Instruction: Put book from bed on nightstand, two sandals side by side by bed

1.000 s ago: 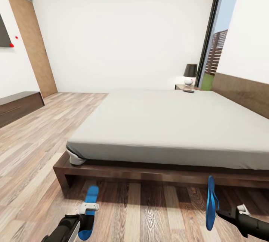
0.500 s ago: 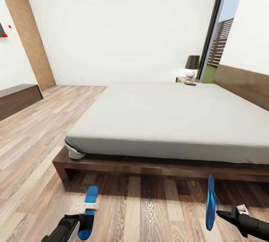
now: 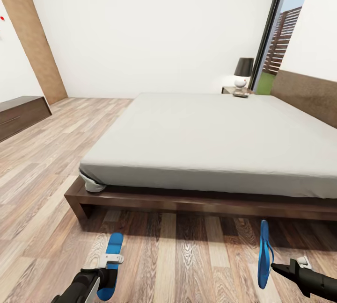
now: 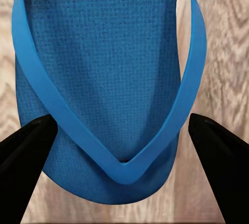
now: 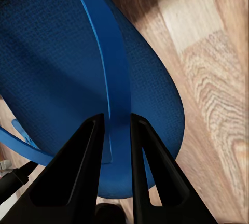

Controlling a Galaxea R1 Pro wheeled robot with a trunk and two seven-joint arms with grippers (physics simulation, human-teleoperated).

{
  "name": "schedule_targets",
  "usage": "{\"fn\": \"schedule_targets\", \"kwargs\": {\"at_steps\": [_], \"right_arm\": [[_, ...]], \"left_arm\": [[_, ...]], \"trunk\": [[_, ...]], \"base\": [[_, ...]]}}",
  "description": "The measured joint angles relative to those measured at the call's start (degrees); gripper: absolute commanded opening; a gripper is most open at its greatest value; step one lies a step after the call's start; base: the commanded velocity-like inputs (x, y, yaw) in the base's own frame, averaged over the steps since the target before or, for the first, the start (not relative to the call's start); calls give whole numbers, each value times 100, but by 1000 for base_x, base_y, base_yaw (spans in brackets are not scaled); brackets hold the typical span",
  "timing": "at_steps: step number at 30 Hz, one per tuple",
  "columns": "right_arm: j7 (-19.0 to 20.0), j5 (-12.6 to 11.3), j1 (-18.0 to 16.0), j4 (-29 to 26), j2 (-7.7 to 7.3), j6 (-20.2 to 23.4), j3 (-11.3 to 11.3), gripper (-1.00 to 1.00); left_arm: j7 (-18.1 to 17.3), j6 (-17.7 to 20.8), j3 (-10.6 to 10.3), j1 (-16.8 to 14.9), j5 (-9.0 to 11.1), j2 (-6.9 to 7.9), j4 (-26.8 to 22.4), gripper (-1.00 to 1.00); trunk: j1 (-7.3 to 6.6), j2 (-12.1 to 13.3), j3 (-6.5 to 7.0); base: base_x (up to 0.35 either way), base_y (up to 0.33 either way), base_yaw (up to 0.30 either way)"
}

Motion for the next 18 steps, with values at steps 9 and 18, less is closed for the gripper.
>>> {"fn": "schedule_targets", "kwargs": {"at_steps": [9, 18], "right_arm": [[5, 0, 0, 7, 0, 0, -8, -100], [4, 0, 0, 6, 0, 0, -9, -100]], "left_arm": [[1, 0, 0, -1, -1, 7, 0, -100], [1, 0, 4, -2, 0, 9, 0, -100]], "trunk": [[23, -12, -200], [46, -24, -399]], "base": [[0, 0, 0], [0, 0, 0]]}}
